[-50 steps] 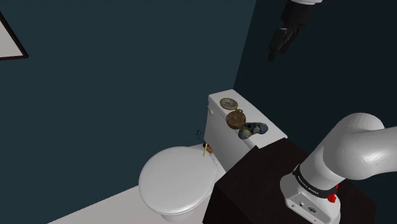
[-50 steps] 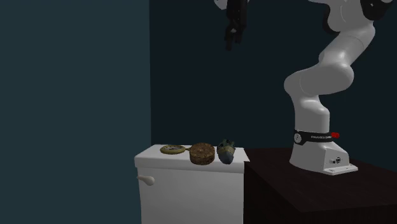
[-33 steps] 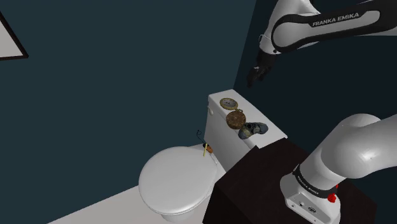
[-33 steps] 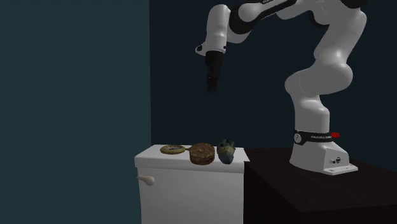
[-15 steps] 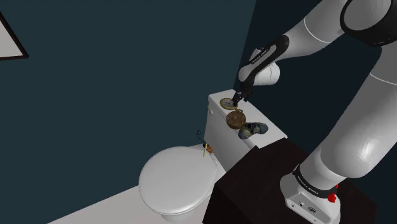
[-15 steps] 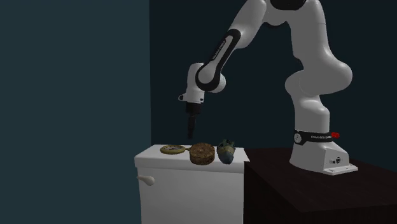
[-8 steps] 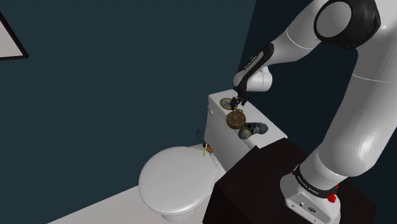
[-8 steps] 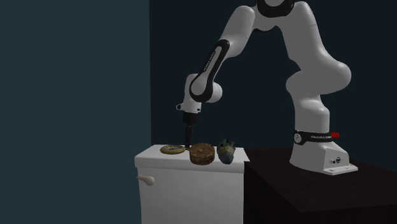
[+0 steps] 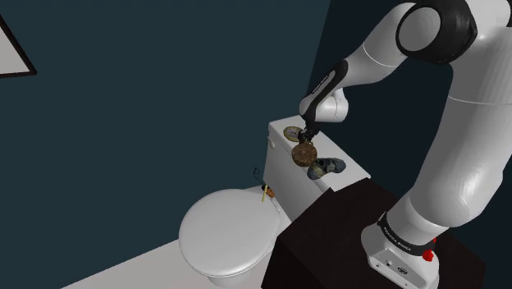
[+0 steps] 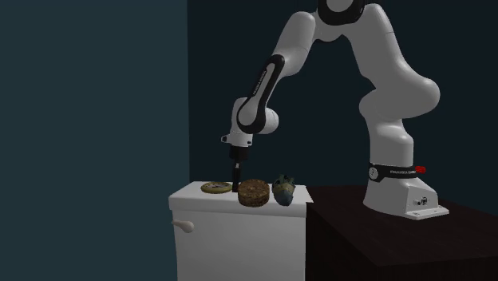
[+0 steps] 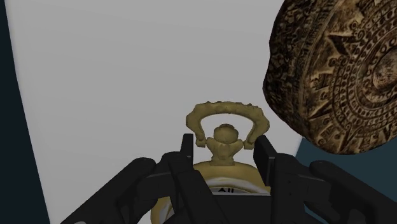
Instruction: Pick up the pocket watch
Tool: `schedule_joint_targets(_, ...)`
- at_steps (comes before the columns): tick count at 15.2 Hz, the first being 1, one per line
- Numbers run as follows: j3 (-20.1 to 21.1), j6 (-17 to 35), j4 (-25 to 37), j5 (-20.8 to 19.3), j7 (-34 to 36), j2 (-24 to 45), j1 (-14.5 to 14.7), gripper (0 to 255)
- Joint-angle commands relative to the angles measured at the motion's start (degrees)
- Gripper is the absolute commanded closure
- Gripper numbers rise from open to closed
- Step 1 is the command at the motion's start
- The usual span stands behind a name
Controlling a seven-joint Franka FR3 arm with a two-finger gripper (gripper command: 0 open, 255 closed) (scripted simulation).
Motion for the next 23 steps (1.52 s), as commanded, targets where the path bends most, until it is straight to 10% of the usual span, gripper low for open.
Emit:
schedule_joint_targets(1, 0.0, 0.0, 0.0, 0.0, 0.0, 0.0, 0.0, 255)
schedule_joint_targets(23, -5.7, -10.3, -1.0, -9.6, 7.4, -11.8, 4.0, 255)
